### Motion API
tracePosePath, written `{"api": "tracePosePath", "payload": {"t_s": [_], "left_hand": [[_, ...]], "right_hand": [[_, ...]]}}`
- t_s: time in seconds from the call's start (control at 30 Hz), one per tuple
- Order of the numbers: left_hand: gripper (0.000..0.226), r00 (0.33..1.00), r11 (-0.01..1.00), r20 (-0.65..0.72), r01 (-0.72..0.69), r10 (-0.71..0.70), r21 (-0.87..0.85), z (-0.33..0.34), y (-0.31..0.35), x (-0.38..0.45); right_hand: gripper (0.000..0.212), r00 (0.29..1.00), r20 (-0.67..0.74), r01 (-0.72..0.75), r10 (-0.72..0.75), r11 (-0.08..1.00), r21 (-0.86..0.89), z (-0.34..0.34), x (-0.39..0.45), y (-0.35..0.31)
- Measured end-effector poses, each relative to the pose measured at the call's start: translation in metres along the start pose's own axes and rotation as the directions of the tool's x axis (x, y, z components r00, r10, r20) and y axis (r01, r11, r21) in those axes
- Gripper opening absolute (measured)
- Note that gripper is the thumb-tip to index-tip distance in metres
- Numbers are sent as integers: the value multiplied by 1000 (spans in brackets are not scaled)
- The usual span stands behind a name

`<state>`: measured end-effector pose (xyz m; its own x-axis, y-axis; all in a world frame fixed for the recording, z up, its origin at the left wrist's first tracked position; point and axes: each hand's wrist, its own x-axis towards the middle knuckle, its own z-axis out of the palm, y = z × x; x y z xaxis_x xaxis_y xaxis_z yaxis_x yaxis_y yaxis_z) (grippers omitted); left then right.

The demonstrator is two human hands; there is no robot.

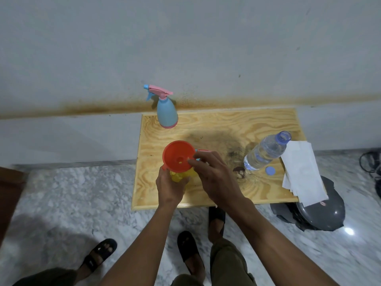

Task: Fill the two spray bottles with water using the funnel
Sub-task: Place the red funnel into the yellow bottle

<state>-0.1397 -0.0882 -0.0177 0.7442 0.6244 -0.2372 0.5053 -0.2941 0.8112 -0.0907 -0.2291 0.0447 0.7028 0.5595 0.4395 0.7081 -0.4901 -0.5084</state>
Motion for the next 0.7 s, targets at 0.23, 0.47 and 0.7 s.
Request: {"api": "tracePosePath", "payload": {"t_s": [0.23,0.47,0.7], "left_hand": [[65,997,996,-3,-71,71,52,-1,-2,-2],[58,1000,999,9,-27,26,29,-4,11,-9],[56,995,994,-6,96,-96,47,-2,17,-13]], "right_hand": [[28,769,-440,-456,463,881,128,-56,-19,16],[101,407,-355,-778,842,523,348,-73,-29,81],[76,491,-273,-741,827,562,367,-64,-25,112]]}}
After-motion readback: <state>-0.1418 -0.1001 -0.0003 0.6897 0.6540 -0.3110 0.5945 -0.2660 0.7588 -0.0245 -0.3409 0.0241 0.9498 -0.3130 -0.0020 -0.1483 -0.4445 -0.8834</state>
